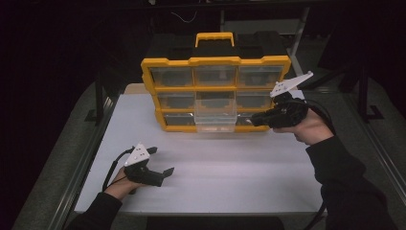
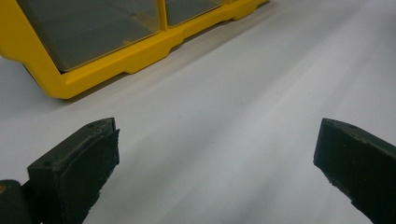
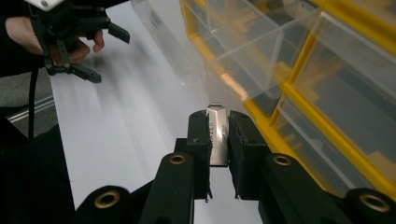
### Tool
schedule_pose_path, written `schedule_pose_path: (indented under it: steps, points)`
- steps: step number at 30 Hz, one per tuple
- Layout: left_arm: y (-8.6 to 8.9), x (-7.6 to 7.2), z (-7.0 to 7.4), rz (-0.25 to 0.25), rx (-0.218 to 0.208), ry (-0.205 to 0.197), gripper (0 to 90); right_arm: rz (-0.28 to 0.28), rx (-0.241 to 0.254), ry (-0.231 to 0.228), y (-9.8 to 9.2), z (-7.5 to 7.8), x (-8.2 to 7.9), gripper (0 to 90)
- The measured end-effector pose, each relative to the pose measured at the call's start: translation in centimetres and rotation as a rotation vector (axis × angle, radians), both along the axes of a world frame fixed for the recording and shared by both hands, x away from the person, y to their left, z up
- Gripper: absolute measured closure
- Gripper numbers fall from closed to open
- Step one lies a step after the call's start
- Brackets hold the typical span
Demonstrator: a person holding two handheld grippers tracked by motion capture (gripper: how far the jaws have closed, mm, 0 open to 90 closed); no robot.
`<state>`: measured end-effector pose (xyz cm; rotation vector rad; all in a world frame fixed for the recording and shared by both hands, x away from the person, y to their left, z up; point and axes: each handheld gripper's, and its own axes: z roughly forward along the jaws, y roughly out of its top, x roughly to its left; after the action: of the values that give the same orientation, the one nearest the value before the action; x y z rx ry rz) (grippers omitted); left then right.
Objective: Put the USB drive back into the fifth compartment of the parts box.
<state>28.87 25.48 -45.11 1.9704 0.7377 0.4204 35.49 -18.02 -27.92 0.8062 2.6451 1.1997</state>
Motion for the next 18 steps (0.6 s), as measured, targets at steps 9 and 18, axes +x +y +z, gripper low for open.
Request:
schedule_pose_path:
  steps: [9, 18]
  points:
    - [0.0, 0.0, 0.0, -0.002, 0.001, 0.000, 0.0, 0.002, 0.023, -0.017, 0.2, 1.7, 0.8, 77.7]
    - [0.0, 0.0, 0.0, -0.003, 0.002, 0.002, 0.0, 0.022, 0.030, -0.032, 1.6, 2.7, 1.5, 77.6]
